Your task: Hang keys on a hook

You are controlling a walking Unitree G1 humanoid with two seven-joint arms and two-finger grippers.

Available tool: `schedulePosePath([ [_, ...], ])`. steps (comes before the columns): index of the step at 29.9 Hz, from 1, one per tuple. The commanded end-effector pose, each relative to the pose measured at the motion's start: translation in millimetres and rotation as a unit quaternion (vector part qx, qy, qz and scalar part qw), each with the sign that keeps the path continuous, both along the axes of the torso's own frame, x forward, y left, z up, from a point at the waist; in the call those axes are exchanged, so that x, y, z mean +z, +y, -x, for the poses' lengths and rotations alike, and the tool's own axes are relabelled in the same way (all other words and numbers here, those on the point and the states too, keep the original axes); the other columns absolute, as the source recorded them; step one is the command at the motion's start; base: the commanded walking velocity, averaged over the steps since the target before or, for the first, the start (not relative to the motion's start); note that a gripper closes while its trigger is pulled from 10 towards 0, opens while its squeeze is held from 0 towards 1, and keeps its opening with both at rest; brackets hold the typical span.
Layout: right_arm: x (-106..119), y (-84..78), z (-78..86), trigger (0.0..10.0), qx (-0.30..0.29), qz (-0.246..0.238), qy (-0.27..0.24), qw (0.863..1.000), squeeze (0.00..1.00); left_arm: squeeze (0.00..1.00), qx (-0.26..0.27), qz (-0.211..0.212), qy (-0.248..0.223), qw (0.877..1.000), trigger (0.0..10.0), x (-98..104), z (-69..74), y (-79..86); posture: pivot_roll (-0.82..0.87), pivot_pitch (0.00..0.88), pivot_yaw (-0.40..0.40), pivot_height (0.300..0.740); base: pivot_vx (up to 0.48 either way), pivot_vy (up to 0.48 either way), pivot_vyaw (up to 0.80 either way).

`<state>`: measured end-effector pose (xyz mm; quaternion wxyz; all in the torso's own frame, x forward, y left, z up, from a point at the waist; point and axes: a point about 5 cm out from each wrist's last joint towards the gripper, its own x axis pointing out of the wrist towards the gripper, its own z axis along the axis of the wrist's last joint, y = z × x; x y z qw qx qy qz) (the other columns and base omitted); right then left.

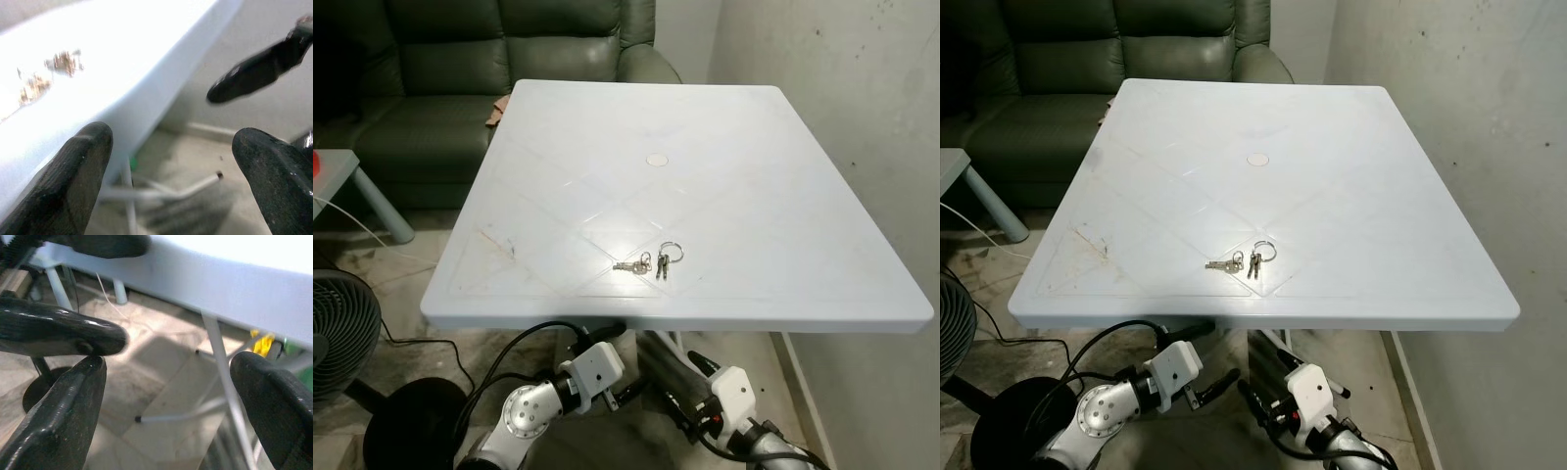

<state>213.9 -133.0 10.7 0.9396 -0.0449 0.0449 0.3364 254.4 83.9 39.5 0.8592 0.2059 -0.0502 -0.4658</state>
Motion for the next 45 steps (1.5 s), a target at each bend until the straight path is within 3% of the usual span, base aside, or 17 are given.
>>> schedulePosePath([
  [1,3.7,4.0,2.1,10.0,0.018,0.001,-0.003,1.0,0.0,0.0,-0.013,-0.001,-0.001,1.0,10.0,0.6,4.2,-1.2,-0.11,0.081,0.005,0.74,0.0,0.0,0.0],
  [8,13.0,7.6,2.5,10.0,0.03,-0.004,-0.019,0.999,0.0,0.0,-0.016,-0.006,-0.009,1.0,10.0,5.2,6.9,0.3,-0.11,0.089,0.007,0.74,0.0,0.0,0.0],
  [13,29.1,7.2,-7.1,10.0,0.012,-0.019,-0.045,0.999,0.0,0.0,0.014,0.013,-0.011,1.0,10.0,15.2,1.1,5.9,-0.11,0.077,0.009,0.74,0.0,0.0,0.0],
  [20,44.8,3.7,-22.8,10.0,-0.032,-0.051,-0.065,0.996,0.0,0.0,0.058,0.043,-0.007,0.997,10.0,23.9,-9.2,10.5,-0.1,0.062,0.005,0.74,0.0,0.0,0.0],
  [23,53.9,-1.9,-38.3,10.0,-0.087,-0.075,-0.073,0.991,0.0,0.0,0.102,0.074,-0.001,0.992,10.0,32.4,-22.1,10.8,-0.09,0.046,-0.008,0.74,0.0,0.0,0.0],
  [28,58.9,-6.8,-48.2,10.0,-0.13,-0.091,-0.074,0.985,0.0,0.0,0.135,0.092,0.002,0.987,10.0,36.3,-28.1,11.7,-0.09,0.034,-0.016,0.74,0.0,0.0,0.0],
  [31,65.7,-13.2,-55.8,10.0,-0.165,-0.099,-0.084,0.978,0.0,0.0,0.183,0.121,0.001,0.976,10.0,42.8,-36.7,18.0,-0.08,0.025,-0.022,0.74,0.0,0.0,0.0],
  [34,68.3,-17.8,-59.1,10.0,-0.184,-0.098,-0.089,0.974,0.0,0.0,0.198,0.123,-0.01,0.972,10.0,45.9,-40.1,18.9,-0.08,0.015,-0.031,0.74,0.0,0.0,0.0],
  [43,85.0,-36.9,-68.6,10.0,-0.249,-0.109,-0.108,0.956,0.0,0.0,0.288,0.225,0.036,0.93,10.0,61.3,-61.8,31.7,-0.08,0.0,-0.048,0.74,0.0,0.0,0.0],
  [45,86.9,-39.4,-68.8,10.0,-0.257,-0.106,-0.11,0.954,0.0,0.0,0.305,0.221,0.039,0.926,10.0,61.3,-65.3,36.6,-0.08,0.001,-0.047,0.74,0.0,0.0,0.0],
])
